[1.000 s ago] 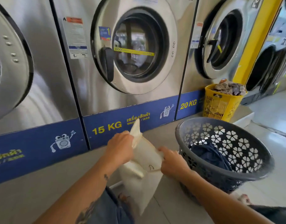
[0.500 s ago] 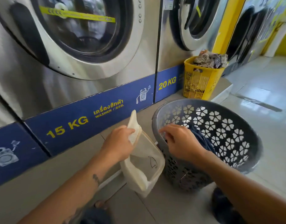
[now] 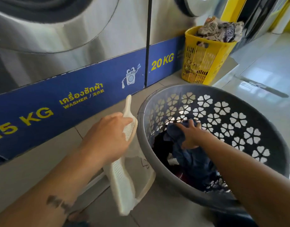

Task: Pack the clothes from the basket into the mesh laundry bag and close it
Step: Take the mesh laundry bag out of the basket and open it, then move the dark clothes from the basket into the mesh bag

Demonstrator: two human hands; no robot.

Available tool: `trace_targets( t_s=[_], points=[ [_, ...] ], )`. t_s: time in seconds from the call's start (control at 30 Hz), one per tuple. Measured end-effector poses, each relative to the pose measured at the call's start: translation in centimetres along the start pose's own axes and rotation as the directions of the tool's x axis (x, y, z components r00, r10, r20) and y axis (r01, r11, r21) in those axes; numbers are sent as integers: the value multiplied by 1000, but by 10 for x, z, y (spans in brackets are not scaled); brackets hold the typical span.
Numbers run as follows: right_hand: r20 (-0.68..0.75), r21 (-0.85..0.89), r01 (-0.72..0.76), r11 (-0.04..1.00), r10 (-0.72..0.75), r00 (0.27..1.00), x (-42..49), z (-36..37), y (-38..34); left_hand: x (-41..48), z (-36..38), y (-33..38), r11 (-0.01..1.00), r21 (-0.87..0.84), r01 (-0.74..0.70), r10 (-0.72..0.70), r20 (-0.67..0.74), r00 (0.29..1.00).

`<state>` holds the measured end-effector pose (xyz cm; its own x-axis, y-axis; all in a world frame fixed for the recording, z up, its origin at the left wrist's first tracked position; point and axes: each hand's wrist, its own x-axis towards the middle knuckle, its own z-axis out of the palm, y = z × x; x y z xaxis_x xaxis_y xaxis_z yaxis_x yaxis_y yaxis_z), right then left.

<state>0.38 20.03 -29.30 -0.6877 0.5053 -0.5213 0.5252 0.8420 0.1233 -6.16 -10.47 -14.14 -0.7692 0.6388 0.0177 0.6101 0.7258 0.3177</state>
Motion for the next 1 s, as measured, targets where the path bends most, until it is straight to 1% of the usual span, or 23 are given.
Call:
trace_targets(
  t_s=[0.07,0.13,0.2,0.27,0.4,0.47,0.53,0.67,0.73,0.83,0.93,1.0],
  points=[
    [62,0,-41,999,40,997,17,11,7,3,2,-1,1000,3,10,-10,8,1000],
    [81,-33,-38,999,41,996,26,22,9,6,3,-2,999,16,31,-32,10,999],
    [28,-74,-8,997,10,1000,30,28,8,8,4,0,998,31,50,-51,17,999],
    [-42,-74,28,997,-31,999,27,25,5,9,5,2,997,43,68,-69,25,997],
    [-102,-58,112,992,-117,988,9,4,1,9,4,1,996,47,72,-73,31,997],
    [-156,-20,144,989,-145,977,-7,-9,0,8,0,-1,996,50,71,-74,46,996],
    [-234,75,188,979,-166,958,-27,-23,-1,6,-5,-3,997,43,65,-67,56,996],
    [-433,315,314,896,-158,887,-74,-44,-3,-2,-19,-11,994,-8,111,-111,62,992],
    [-534,378,391,839,-148,832,-100,-49,-9,-7,-26,-15,989,-44,141,-138,64,988],
    [-653,403,496,769,-138,745,-138,-57,-28,-16,-35,-22,984,-88,156,-151,63,987],
    [-730,421,581,696,-120,673,-177,-67,-53,-25,-39,-29,974,-156,163,-159,35,987],
    [-785,429,636,642,-83,614,-200,-73,-70,-32,-44,-32,967,-200,155,-155,17,988]
  ],
)
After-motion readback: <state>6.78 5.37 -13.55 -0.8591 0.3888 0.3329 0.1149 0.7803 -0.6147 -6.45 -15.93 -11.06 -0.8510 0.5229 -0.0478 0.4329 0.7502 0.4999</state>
